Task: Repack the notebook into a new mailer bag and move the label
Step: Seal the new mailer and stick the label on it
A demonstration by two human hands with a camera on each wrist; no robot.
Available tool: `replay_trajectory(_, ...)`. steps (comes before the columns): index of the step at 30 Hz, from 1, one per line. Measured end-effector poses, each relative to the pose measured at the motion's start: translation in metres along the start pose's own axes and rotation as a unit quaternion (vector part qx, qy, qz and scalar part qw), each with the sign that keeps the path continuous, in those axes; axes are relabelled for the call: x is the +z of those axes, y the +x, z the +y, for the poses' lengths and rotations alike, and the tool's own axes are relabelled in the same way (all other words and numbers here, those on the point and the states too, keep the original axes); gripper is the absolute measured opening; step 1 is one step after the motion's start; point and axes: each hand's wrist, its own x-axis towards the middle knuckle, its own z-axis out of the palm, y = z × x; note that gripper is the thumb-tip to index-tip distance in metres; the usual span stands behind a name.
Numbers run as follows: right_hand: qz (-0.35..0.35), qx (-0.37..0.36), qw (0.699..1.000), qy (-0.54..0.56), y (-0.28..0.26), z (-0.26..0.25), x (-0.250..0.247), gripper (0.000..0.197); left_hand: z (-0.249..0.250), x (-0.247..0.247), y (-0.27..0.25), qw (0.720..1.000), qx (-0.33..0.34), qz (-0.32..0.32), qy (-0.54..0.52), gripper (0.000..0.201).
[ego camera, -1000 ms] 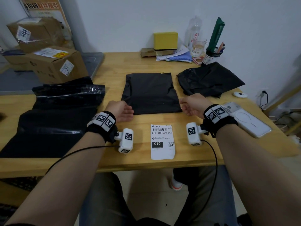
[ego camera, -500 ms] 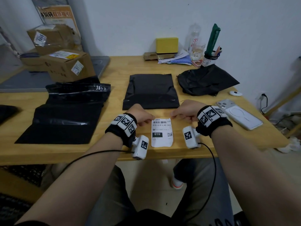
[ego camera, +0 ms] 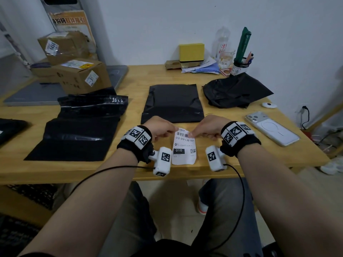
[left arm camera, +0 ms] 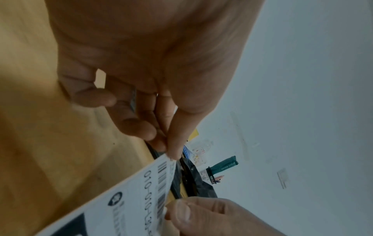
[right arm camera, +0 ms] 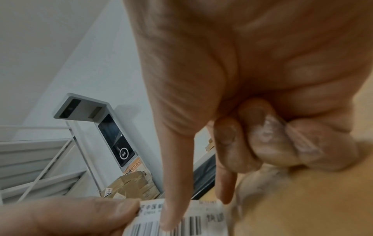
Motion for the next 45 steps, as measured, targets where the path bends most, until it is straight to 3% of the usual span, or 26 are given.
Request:
replay_trajectory(3,-0.027,-0.014,1.0,0.004,0.0,-0.001,-0.001,0.081,0.006,-0.003,-0.001,1.0,0.007,-0.019,-0.014,0.012)
replay_trajectory(4,-0.034,-0.017,0.999,0.007,0.0,-0.002,-0.001,0.08,0.007,-0.005,-0.001,1.0,0.01,-0.023,-0.019,0.012)
replay_trajectory(8,-0.087,-0.032,0.995,0.037,-0.003,-0.005,-0.002,0.039,0.017,-0.02,0.002,0.996,0.014,-0.027,-0.085,0.016)
replay_trajectory(12,-0.117,-0.051,0.989,0.068,-0.009,-0.011,0.001,0.028,0.028,-0.044,0.006,0.991,0.034,-0.026,-0.126,0.017)
replay_trajectory(21,-0.109,-0.08,0.981,0.14,-0.005,-0.024,-0.002,0.018,0.051,-0.07,0.032,0.984,0.062,0.018,-0.164,0.007)
replay_trajectory(29,-0.071,-0.102,0.974,0.19,0.042,-0.05,-0.043,0.029,0.094,-0.089,0.109,0.977,0.071,0.045,-0.193,0.027)
replay_trajectory(33,-0.046,-0.1,0.97,0.218,0.068,-0.06,-0.061,0.017,0.107,-0.097,0.147,0.976,0.065,0.062,-0.2,0.03)
replay_trajectory(38,-0.018,-0.077,0.977,0.2,0.092,-0.057,-0.069,0.017,0.111,-0.101,0.186,0.986,0.036,0.059,-0.151,0.032)
replay_trajectory(42,-0.02,-0.05,0.987,0.154,0.105,-0.057,-0.074,0.036,0.104,-0.096,0.218,0.995,0.002,0.033,-0.093,0.041)
replay_trajectory(45,-0.022,-0.034,0.993,0.109,0.113,-0.059,-0.077,0.038,0.096,-0.093,0.239,0.998,-0.018,0.023,-0.055,0.043)
